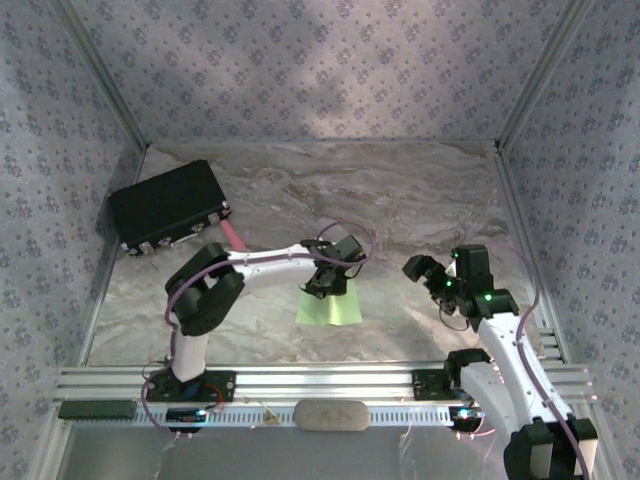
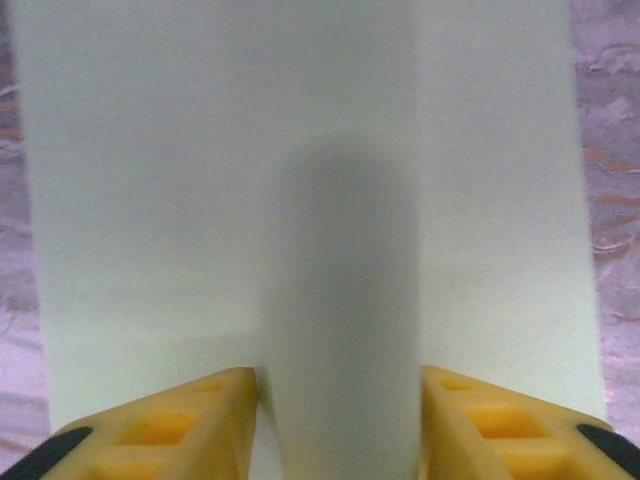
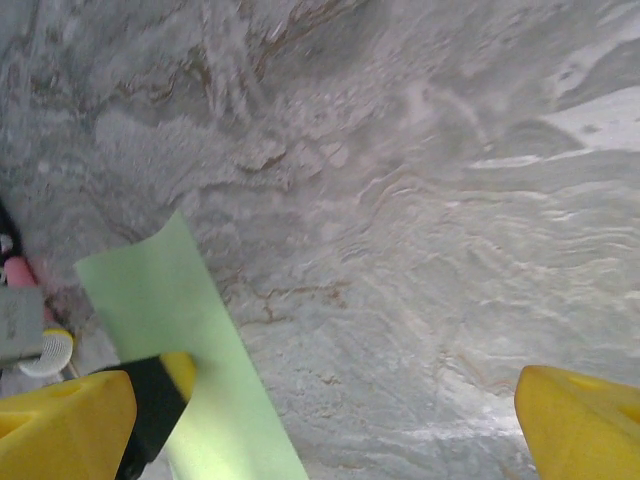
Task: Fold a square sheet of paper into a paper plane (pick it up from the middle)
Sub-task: First fold the square sheet of paper in half at the center of the table.
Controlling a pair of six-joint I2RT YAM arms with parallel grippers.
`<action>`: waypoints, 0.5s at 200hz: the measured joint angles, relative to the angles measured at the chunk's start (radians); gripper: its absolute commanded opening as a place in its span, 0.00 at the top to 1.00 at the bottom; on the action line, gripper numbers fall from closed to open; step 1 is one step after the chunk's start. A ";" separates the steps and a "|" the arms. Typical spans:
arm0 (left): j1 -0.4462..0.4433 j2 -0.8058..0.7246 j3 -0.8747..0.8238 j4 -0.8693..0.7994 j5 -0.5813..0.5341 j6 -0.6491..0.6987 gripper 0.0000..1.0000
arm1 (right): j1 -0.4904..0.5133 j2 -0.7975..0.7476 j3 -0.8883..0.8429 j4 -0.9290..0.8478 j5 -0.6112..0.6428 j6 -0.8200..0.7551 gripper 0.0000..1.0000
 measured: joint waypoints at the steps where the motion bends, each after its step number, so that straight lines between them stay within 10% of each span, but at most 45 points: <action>1: 0.000 -0.003 -0.002 0.002 0.000 0.000 0.60 | -0.001 -0.002 0.000 -0.001 0.001 0.000 0.01; 100: 0.096 -0.192 -0.215 0.476 0.313 0.003 0.62 | -0.082 0.008 0.000 -0.010 -0.098 -0.066 0.05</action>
